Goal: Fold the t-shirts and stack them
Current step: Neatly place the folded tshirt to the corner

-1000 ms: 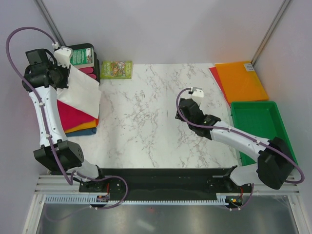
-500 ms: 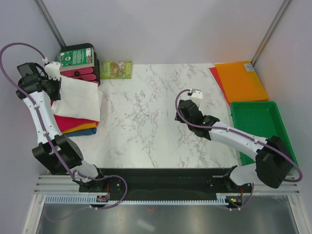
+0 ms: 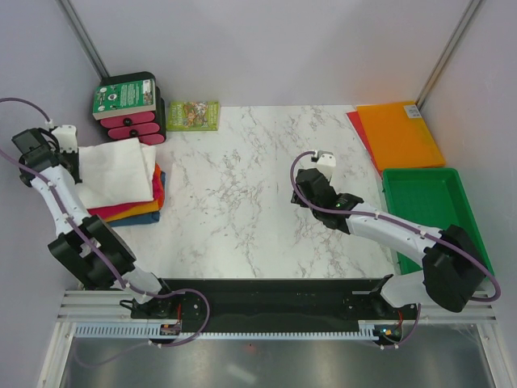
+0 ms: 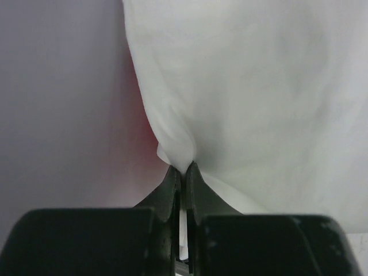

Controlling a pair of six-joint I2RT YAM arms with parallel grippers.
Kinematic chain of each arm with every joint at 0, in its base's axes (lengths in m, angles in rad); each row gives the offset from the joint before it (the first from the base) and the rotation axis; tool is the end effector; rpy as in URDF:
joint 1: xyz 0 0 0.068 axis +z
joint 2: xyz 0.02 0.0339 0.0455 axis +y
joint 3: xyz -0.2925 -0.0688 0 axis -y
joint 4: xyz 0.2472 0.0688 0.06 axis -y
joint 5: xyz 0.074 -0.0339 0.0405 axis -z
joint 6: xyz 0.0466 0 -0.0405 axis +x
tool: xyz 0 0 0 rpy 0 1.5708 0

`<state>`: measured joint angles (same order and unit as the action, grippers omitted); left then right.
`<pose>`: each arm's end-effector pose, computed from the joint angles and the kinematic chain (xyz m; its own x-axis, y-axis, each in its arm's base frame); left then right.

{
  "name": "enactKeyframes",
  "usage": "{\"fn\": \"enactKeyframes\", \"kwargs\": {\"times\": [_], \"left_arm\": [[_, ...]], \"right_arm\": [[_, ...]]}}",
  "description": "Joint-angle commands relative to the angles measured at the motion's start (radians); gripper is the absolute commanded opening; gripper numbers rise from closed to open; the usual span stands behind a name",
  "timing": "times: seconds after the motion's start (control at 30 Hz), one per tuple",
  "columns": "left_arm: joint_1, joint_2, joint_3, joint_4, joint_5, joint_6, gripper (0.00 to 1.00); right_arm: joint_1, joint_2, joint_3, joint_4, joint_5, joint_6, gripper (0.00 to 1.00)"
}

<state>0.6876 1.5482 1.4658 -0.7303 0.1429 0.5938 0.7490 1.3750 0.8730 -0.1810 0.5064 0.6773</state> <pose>0.2726 0.2153 0.3581 -0.7742 0.0808 -0.6277 -0.1440 0.9433 0.2990 0.2334 0.1861 0.2616 -0.5607 0.2270 -0.7963 0.0404 0.9680 0.2476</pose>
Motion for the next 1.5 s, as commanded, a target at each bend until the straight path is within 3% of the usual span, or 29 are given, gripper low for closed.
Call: {"fn": "enactKeyframes", "kwargs": {"times": [0.0,0.27,0.37,0.4,0.5,0.63,0.7,0.77,0.8,0.87,0.9,0.93,0.97,1.1,1.47], "left_arm": [[0.053,0.004,-0.007,0.147,-0.095,0.064,0.02],[0.055,0.043,-0.059,0.192,-0.102,0.041,0.03],[0.053,0.010,-0.093,0.192,-0.036,0.024,0.42],[0.053,-0.003,-0.099,0.195,-0.023,0.006,0.67],[0.053,-0.092,-0.125,0.204,0.049,-0.026,0.99],[0.053,-0.212,-0.125,0.171,0.205,-0.080,1.00],[0.050,-0.244,-0.114,0.129,0.329,-0.118,0.99],[0.037,-0.232,-0.116,0.117,0.415,-0.170,0.90],[0.021,-0.214,-0.122,0.103,0.423,-0.183,0.68],[-0.041,-0.180,-0.148,0.103,0.388,-0.218,0.41],[-0.065,-0.133,-0.156,0.104,0.373,-0.229,0.18],[-0.083,-0.110,-0.165,0.109,0.356,-0.242,0.06],[-0.115,-0.085,-0.180,0.117,0.313,-0.276,0.02],[-0.143,0.007,-0.208,0.175,0.277,-0.336,0.02],[-0.292,0.219,-0.217,0.232,0.104,-0.298,0.03]], "right_arm": [[0.004,-0.001,0.017,0.003,-0.019,0.025,0.55],[0.016,0.033,0.029,0.017,-0.048,0.041,0.55],[0.016,0.035,0.038,0.015,-0.042,0.031,0.55],[0.015,0.039,0.044,0.014,-0.045,0.030,0.55],[0.019,0.050,0.058,0.012,-0.048,0.028,0.55],[0.029,0.073,0.075,0.012,-0.046,0.033,0.55],[0.038,0.088,0.084,0.012,-0.043,0.042,0.55],[0.042,0.101,0.089,0.012,-0.048,0.048,0.55],[0.044,0.110,0.093,0.011,-0.049,0.054,0.54],[0.052,0.118,0.101,0.009,-0.054,0.053,0.54],[0.055,0.124,0.110,0.006,-0.052,0.051,0.54],[0.058,0.124,0.116,-0.008,-0.049,0.047,0.53],[0.058,0.128,0.124,-0.015,-0.043,0.045,0.53],[0.059,0.131,0.162,-0.048,-0.019,0.024,0.53],[0.069,0.206,0.221,-0.069,-0.035,0.045,0.53]]}}
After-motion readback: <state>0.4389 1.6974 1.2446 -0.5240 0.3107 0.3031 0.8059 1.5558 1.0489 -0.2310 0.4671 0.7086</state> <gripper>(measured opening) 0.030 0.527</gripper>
